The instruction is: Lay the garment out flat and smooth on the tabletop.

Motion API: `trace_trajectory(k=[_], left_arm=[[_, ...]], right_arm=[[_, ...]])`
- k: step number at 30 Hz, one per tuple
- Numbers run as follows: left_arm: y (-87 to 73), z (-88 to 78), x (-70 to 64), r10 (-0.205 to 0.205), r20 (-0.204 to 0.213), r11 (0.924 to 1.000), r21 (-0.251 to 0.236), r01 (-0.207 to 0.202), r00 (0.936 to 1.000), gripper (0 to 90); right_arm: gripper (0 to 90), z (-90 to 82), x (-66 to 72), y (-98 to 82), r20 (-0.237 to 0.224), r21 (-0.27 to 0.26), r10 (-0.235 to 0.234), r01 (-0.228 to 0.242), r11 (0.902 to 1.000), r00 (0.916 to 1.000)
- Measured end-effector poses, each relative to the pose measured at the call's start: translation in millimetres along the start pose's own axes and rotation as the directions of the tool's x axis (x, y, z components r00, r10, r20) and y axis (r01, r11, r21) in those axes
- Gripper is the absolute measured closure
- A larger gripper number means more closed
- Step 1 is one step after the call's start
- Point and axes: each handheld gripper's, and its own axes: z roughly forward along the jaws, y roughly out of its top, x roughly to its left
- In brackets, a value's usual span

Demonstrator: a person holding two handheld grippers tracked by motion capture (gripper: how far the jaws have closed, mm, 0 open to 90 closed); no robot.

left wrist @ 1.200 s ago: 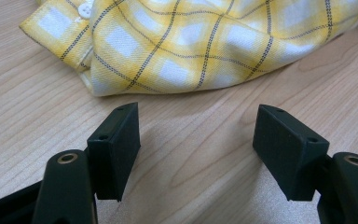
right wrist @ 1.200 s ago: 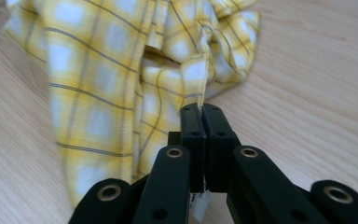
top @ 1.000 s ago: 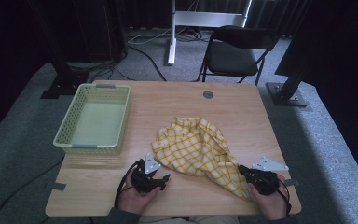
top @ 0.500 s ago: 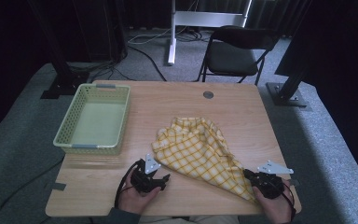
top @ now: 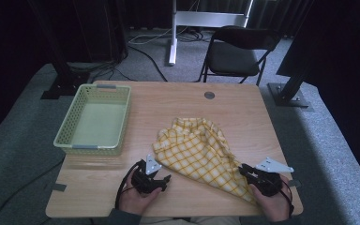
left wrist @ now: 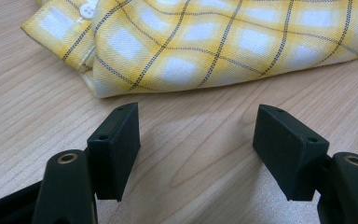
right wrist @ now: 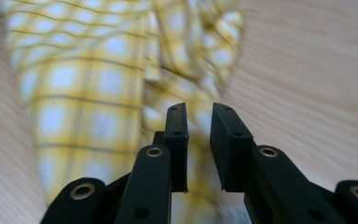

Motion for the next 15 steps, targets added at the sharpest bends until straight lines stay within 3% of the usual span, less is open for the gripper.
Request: trace_trajectory(k=[4,6,10,15], left_arm=[[-0.1,0.0,-0.1,-0.001,-0.001,1.0,0.0,0.001,1.0,32.5],[-0.1,-0.1,-0.2,-0.001,-0.001,1.0,0.0,0.001,1.0,32.4],[-0.1,-0.1,-0.2,0.001,0.002,1.0,0.001,-0.001,1.0,31.8],[0.1,-0.1,0.0,-0.004,-0.002,1.0,0.0,0.004,1.0,32.4]], right_arm=[[77.0,10.1,8.5,8.0,-0.023,0.01,-0.034,0.034,0.9994,0.9992],[77.0,23.5,11.2,11.0,-0.03,0.036,-0.043,0.044,0.9984,0.9986],[76.9,35.7,8.8,7.8,-0.033,0.068,-0.021,0.023,0.9974,0.9992],[76.3,39.2,6.8,-0.3,-0.035,0.095,-0.009,0.012,0.9954,0.9993]])
